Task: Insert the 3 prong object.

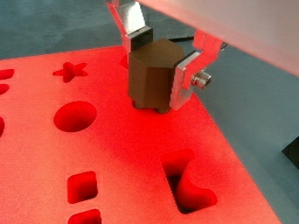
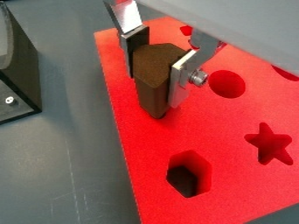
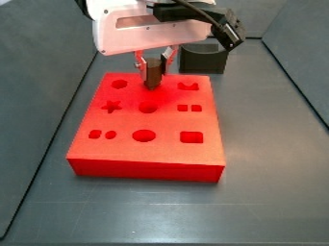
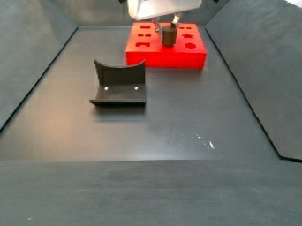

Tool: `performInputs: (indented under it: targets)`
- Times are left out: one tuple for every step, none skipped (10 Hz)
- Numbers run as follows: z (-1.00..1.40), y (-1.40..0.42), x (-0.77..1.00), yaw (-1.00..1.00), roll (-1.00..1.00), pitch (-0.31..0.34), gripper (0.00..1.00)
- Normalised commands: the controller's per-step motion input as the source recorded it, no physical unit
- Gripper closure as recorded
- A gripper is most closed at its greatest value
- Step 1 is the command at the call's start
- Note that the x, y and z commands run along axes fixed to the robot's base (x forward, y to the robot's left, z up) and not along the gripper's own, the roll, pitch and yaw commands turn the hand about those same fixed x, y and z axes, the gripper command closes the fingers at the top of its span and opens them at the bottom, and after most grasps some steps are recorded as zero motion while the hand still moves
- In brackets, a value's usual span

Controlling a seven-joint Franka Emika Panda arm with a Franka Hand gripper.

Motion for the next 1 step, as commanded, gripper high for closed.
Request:
performInputs:
  targets:
    - [0.00, 0.00, 0.00, 0.00, 0.00, 0.000, 1.00]
